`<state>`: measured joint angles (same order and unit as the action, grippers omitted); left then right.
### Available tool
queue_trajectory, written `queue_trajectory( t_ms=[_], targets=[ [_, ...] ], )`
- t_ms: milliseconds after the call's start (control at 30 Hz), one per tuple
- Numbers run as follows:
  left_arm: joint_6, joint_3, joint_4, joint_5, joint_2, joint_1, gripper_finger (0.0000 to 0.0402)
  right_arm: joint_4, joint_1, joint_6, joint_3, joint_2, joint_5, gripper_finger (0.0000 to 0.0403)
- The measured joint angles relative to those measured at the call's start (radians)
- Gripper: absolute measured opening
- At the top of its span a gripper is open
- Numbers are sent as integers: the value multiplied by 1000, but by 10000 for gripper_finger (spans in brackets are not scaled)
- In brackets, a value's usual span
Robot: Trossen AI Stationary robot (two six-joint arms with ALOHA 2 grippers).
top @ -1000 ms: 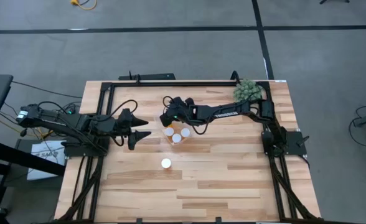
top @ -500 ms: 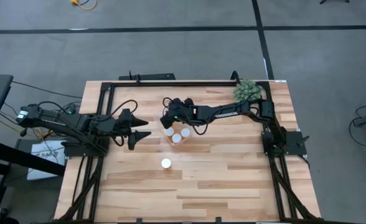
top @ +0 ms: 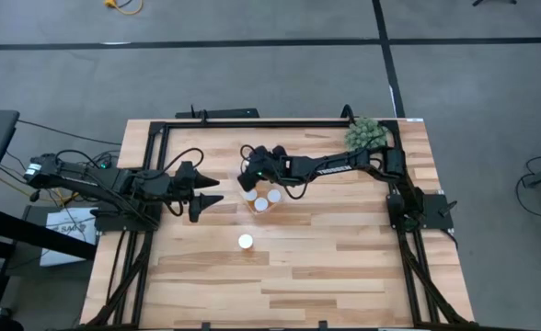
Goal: Pick and place pill bottles into a basket
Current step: Put the bottom orange medicine bottle into the transparent bin, then put the orange medicine bottle into the transparent bin
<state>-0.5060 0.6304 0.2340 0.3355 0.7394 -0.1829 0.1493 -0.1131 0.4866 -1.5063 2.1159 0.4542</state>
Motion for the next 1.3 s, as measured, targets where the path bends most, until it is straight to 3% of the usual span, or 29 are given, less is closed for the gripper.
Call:
queue_trajectory(
  t_ms=[333, 633, 1000, 1133, 1300],
  targets=[
    [1, 0, 0, -1, 0, 0, 265, 27, 0, -1, 0, 0, -38, 212],
    [2, 0, 0, -19, 0, 0, 265, 63, -2, 9, 0, 0, -77, 264],
    [1, 0, 0, -19, 0, 0, 265, 78, 6, 4, -1, 0, -72, 266],
    [4, 0, 1, -36, 0, 0, 265, 129, 30, -89, -40, -8, -87, 266],
    [35, 0, 15, -95, 0, 0, 265, 262, 90, -327, -148, -12, -83, 266]
  ],
)
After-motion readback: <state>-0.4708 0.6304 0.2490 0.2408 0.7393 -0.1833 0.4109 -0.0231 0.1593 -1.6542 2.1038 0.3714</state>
